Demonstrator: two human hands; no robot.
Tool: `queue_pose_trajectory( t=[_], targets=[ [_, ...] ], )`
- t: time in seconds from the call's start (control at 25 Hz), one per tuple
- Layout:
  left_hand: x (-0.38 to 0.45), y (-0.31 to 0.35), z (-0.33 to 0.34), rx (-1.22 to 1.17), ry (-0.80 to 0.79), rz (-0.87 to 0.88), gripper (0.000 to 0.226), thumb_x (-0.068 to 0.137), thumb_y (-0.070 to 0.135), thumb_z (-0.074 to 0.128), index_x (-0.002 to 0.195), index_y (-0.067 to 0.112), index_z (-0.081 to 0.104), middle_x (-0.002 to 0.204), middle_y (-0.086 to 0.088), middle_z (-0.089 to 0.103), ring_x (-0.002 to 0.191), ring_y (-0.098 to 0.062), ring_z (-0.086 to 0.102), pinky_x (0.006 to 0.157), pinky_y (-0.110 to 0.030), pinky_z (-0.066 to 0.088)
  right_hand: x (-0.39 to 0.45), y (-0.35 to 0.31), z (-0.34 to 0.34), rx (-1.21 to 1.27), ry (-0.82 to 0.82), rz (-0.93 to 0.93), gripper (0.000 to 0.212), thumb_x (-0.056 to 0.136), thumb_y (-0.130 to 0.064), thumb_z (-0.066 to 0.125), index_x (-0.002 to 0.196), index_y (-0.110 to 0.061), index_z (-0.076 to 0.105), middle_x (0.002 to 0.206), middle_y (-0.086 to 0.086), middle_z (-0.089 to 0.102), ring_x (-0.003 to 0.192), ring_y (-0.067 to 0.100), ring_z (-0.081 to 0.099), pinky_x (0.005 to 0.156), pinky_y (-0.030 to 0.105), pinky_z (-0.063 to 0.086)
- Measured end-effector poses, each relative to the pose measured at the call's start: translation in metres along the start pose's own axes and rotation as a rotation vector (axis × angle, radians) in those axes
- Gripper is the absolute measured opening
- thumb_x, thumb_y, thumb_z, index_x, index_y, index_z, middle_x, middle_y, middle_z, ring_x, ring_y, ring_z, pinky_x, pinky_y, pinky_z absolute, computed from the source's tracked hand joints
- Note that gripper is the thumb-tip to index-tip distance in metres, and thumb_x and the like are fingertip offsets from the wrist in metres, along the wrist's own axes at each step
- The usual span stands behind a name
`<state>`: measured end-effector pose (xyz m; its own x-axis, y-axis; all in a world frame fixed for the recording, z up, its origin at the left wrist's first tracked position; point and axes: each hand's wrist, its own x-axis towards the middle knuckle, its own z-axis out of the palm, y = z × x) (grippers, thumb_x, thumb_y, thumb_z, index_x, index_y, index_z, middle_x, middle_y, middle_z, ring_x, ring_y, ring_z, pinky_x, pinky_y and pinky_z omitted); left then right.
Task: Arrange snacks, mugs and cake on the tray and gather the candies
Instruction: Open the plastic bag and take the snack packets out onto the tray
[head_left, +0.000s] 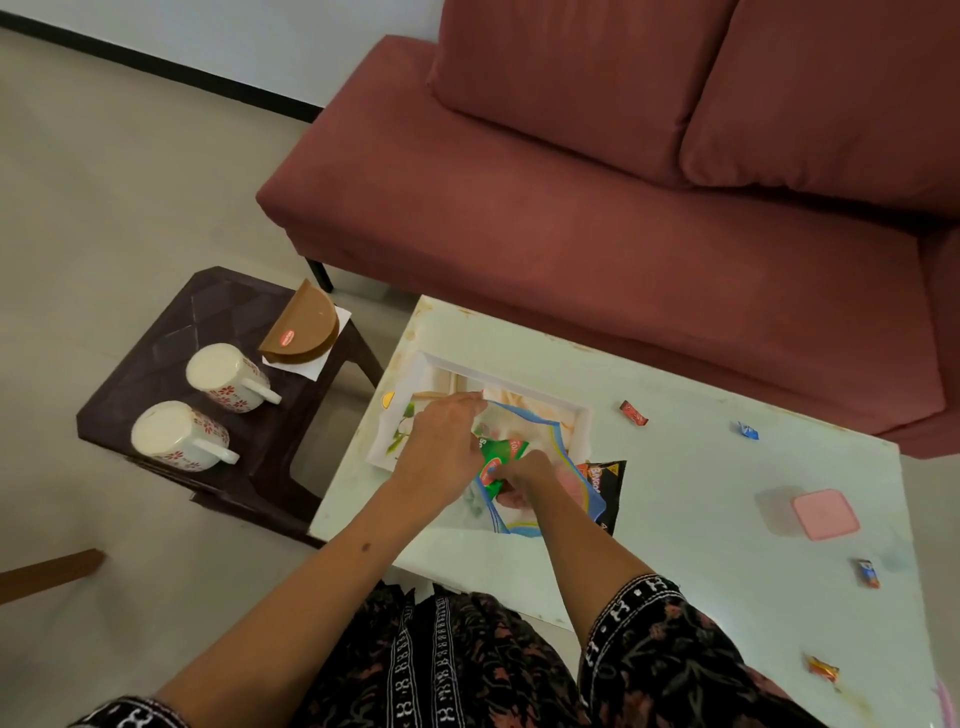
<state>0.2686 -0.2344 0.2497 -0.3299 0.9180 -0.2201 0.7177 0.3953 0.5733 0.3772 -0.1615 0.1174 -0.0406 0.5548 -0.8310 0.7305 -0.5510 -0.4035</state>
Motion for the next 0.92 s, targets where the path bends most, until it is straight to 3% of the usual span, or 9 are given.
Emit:
queue_pose_trajectory(
  t=[0.08,0.2,0.32,0.48,0.64,0.76,0.92],
  targets=[
    [-0.001,-0.003,-0.002,0.001,0.001,0.004,0.049,0.084,0.0,0.052,0.131,0.011,0.049,0.14,-0.005,0.05,0.128,-0.02,0.046,0.111,-0.031,0.035,-0.005,-0.005,0.004,-0.017,0.054,-0.022,0.026,0.071,-0.012,0.076,0.064,-0.006,0.052,0.062,0.011,0.06,0.071,0.028,0.066,0.081,0.042,0.057],
    [-0.001,-0.005,-0.004,0.006,-0.002,-0.006,0.05,0.084,0.003,0.055,0.132,0.011,0.048,0.139,-0.006,0.051,0.127,-0.02,0.047,0.111,-0.033,0.035,-0.021,-0.023,0.007,-0.257,0.145,-0.172,0.019,0.076,-0.014,0.065,0.067,-0.008,0.05,0.066,0.008,0.057,0.064,0.022,0.059,0.059,0.026,0.046],
    [0.001,-0.005,-0.005,0.014,0.02,-0.016,0.045,0.082,0.004,0.058,0.127,0.009,0.053,0.131,-0.009,0.058,0.118,-0.024,0.054,0.103,-0.034,0.041,-0.048,-0.045,0.002,-0.37,0.286,-0.332,0.017,0.078,-0.024,0.062,0.077,-0.006,0.06,0.077,0.01,0.062,0.073,0.027,0.058,0.061,0.027,0.041],
    [0.007,-0.012,-0.008,0.01,0.095,0.011,0.034,0.081,0.006,0.06,0.115,0.005,0.06,0.118,-0.013,0.064,0.107,-0.028,0.06,0.093,-0.037,0.047,-0.104,-0.053,-0.037,-0.332,0.486,-0.537,0.017,0.076,-0.035,0.065,0.077,-0.018,0.069,0.073,-0.001,0.065,0.075,0.022,0.062,0.056,0.023,0.038],
    [0.02,-0.024,-0.012,0.044,0.129,-0.117,0.039,0.078,-0.001,0.056,0.117,0.006,0.058,0.119,-0.011,0.063,0.106,-0.029,0.058,0.089,-0.036,0.048,-0.15,-0.054,-0.106,-0.087,0.552,-0.642,0.012,0.073,-0.034,0.071,0.071,-0.022,0.071,0.067,-0.007,0.069,0.065,0.012,0.062,0.058,0.026,0.047],
    [0.025,-0.03,-0.013,0.051,0.15,-0.163,0.037,0.076,-0.005,0.054,0.112,0.003,0.059,0.108,-0.016,0.065,0.098,-0.034,0.06,0.082,-0.038,0.049,-0.16,-0.049,-0.148,0.023,0.612,-0.672,0.005,0.078,-0.028,0.072,0.076,-0.024,0.071,0.068,-0.008,0.067,0.065,0.003,0.063,0.052,0.019,0.049],
    [0.036,-0.035,-0.013,0.04,0.151,-0.223,0.041,0.076,-0.003,0.059,0.117,0.003,0.057,0.107,-0.018,0.065,0.097,-0.034,0.061,0.081,-0.039,0.052,-0.119,-0.034,-0.16,-0.032,0.74,-0.591,0.012,0.079,-0.01,0.067,0.089,-0.017,0.064,0.064,-0.007,0.063,0.067,0.012,0.059,0.055,0.024,0.04]
  ],
)
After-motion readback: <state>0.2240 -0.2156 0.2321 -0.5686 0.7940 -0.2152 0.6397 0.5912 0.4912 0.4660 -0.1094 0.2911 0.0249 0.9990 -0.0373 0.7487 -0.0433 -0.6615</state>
